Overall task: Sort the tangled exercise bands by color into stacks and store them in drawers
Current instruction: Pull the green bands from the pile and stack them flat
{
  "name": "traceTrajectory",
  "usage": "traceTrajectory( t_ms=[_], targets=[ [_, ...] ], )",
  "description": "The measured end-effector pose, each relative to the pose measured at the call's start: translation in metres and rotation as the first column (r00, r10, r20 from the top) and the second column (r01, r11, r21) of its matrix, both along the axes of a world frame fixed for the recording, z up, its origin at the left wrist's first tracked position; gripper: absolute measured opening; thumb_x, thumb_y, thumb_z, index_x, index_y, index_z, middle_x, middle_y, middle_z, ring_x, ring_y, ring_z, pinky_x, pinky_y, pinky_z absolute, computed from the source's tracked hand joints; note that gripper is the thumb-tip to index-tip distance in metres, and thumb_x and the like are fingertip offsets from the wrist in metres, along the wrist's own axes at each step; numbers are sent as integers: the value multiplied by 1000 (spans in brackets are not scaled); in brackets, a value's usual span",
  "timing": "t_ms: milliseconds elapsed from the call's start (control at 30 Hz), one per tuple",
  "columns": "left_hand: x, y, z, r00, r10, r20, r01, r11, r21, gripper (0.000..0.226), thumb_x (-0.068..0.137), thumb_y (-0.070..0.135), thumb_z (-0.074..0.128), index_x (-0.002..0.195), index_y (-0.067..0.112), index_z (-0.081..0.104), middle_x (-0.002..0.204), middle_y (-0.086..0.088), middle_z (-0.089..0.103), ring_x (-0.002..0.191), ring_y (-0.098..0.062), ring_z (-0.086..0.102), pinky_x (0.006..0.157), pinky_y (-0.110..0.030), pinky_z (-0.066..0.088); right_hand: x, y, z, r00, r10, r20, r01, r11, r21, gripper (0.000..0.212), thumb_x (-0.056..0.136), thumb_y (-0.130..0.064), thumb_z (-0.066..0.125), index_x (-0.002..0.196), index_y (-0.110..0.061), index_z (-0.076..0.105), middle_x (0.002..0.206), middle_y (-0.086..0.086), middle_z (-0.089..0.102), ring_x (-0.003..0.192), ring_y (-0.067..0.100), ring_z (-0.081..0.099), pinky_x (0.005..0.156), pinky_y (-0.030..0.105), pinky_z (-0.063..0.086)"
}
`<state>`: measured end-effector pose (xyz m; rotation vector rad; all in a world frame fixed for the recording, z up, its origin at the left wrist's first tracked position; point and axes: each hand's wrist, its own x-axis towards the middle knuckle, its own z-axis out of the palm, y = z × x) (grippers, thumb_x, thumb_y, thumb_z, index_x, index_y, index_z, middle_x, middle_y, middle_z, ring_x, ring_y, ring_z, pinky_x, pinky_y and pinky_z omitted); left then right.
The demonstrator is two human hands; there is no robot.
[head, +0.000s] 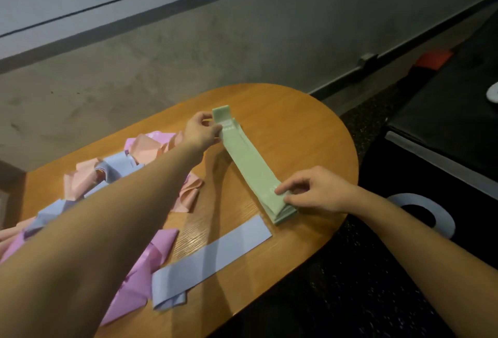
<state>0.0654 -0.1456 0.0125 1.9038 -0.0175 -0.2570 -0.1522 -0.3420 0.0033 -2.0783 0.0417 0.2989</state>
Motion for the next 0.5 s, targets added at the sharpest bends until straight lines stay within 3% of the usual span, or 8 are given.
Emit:
traceTrajectory(
  t_ms=[133,267,400,500],
  targets=[
    [5,-6,-12,1000,-21,15,21,999,38,20,97,3,62,117,9,60,98,-9,61,74,-15,66,61,-23,59,3,1,-7,999,44,29,-41,994,-104,24,90,-20,72,113,-26,75,96,-19,63,88,-7,60,78,11,48],
    [5,-7,-16,1000,-23,10,21,992,124,30,99,2,58,126,14,56,107,-10,60,83,-18,67,70,-30,62,4,1,-7,999,51,-13,-52,991,-125,31,90,-27,73,120,-32,70,104,-22,59,96,3,61,86,16,50],
    [4,-10,-16,999,-14,44,12,999,49,27,99,5,58,123,17,56,105,-7,61,83,-17,70,68,-26,62,6,1,-10,998,52,19,-48,987,-152,33,87,-29,76,119,-31,69,105,-17,52,77,-13,53,72,7,40],
    [3,-14,-18,997,-6,81,6,1000,11,24,99,6,59,121,16,60,105,-5,60,82,-17,70,68,-28,63,6,0,-11,998,66,-2,-65,980,-186,23,87,-32,76,109,-34,72,104,-16,50,76,-10,52,69,7,38]
  ],
)
